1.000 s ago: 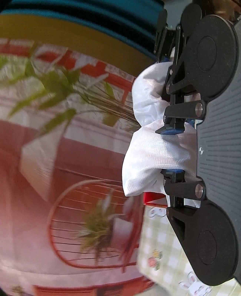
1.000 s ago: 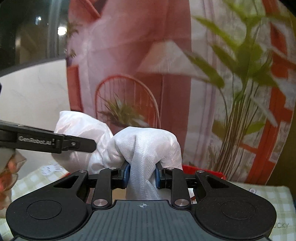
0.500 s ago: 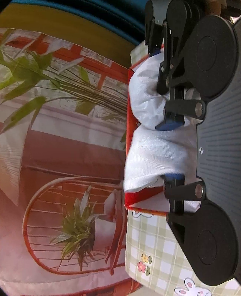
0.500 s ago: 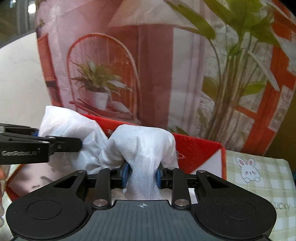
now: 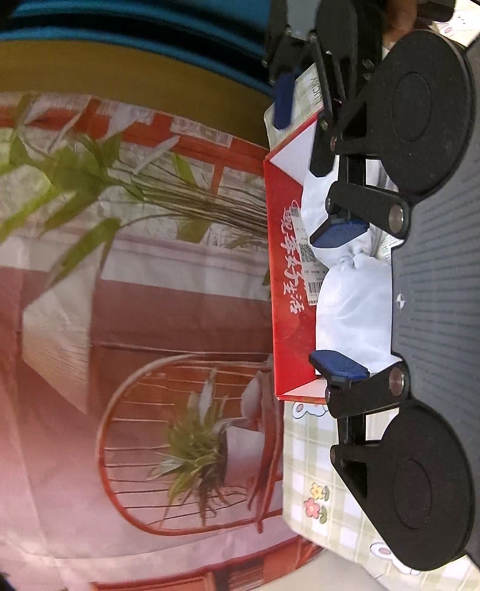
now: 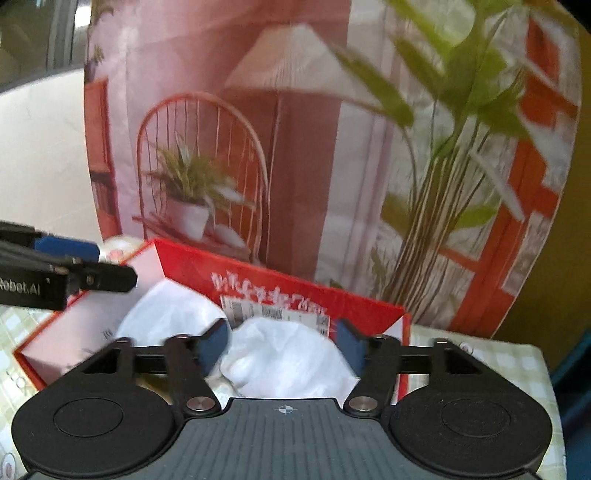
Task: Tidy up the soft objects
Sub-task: 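Lower the white mesh bag into the red box and open both grippers, then move both grippers back down to the orange floral pouch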
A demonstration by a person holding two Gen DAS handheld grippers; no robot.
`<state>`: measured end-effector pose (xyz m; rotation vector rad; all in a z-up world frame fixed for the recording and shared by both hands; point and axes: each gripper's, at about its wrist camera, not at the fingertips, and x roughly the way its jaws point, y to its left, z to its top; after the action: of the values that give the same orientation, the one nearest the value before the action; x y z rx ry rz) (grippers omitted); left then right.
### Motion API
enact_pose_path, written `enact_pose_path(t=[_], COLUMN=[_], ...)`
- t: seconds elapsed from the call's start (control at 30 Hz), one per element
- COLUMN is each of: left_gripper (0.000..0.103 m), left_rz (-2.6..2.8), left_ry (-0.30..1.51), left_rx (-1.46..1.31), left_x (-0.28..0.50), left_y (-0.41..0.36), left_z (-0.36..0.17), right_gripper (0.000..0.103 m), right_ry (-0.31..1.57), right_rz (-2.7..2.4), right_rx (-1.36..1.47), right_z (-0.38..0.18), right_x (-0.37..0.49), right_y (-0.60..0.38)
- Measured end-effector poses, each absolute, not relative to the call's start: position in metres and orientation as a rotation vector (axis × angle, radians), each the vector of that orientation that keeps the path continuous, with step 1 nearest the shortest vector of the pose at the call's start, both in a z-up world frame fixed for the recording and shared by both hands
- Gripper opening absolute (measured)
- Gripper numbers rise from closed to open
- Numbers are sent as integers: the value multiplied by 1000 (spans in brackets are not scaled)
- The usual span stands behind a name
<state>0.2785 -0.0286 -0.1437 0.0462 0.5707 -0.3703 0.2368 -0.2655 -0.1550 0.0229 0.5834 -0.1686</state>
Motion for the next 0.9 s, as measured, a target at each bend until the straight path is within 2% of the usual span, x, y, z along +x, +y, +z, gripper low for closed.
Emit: enact_pose_path(t=[0.1, 0.2, 0.3, 0.5, 0.9], left_gripper=[64, 64, 64, 72, 73], left_rz=[-367, -358, -338, -346, -399], left_ry=[553, 548, 560, 587, 648], left_rx=[75, 77, 86, 95, 9], left_x=[262, 246, 230, 194, 141], left_y=[-26, -21, -17, -12, -10], left_z=[-141, -142, -144, -155, -197], right_gripper=[83, 96, 103, 103, 103], right_ry=[536, 510, 490, 500, 476], right_rz=[-170, -183, -188, -172, -191], right_rx=[59, 98, 122, 197, 263], right_z=[-147, -143, -141, -146, -178], right_x=[219, 201, 182, 146, 77], right_y=[-265, -264, -259, -250, -229])
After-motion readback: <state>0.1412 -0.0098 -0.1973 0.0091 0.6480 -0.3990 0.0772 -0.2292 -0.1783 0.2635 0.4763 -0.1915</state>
